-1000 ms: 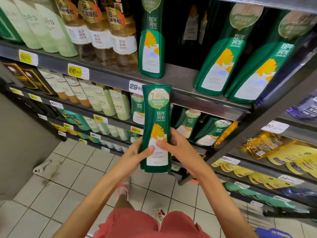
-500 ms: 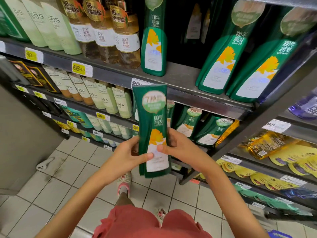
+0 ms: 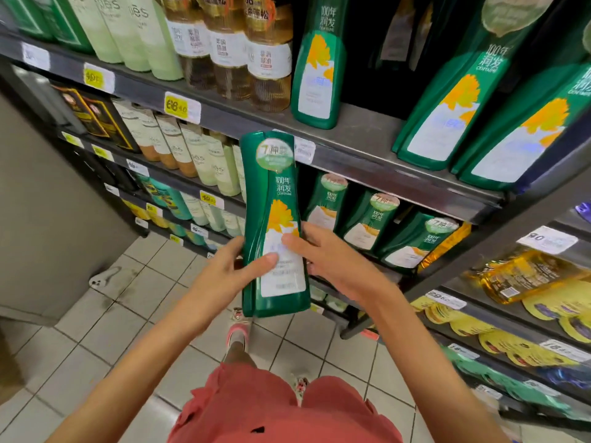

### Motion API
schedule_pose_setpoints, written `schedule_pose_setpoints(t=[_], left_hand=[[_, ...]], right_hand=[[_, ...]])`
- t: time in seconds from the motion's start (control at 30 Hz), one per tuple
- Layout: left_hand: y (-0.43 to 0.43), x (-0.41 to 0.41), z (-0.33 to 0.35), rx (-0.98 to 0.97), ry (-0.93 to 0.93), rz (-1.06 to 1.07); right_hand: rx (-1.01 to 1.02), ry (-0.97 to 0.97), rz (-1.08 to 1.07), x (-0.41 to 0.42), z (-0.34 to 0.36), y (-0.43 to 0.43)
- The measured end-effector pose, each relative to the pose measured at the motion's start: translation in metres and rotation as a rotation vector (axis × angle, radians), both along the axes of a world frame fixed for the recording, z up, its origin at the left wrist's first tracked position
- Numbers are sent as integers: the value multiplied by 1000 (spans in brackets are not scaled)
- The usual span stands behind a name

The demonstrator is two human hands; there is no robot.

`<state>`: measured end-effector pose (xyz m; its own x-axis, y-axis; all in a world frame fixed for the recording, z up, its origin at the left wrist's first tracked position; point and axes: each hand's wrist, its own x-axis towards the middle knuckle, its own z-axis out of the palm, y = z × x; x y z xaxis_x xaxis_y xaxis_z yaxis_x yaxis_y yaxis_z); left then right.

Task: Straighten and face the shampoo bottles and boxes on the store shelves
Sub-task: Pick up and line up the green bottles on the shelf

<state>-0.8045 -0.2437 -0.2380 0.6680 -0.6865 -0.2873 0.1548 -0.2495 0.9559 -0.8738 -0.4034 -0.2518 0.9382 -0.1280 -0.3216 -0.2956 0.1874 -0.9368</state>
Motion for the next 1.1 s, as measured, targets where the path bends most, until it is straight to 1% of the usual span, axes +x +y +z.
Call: schedule_pose_setpoints(t=[0.1,0.2,0.27,0.4,0.5,0.57,0.63,0.83,1.1], left_hand=[[-19,-5,-1,-69,-130,51],[-51,0,10,-126,-219,28],[-73,7,19,-177,-247,11],[-110,29,33,-176,-367,-66],[-130,43,42,-188,-471,-138],[-141,51,46,-182,-571,-130],[-151,60,49,-175,-627,-105],[-170,72,56,-253,-595,-26],[-187,76,46,-358,-511,82]], right_hand=[[27,-155,-261,-8,-4,1],[-131,-272,-471,-8,9,-8],[-256,-292,-532,-3,22,-18],[-426,-279,-633,10,39,-36],[-482,-288,-733,19,49,-47],[-507,-296,-769,25,55,-55],[-529,-298,-801,32,60,-62],[-562,-315,-884,51,64,-75],[-607,-378,-982,65,57,-82]])
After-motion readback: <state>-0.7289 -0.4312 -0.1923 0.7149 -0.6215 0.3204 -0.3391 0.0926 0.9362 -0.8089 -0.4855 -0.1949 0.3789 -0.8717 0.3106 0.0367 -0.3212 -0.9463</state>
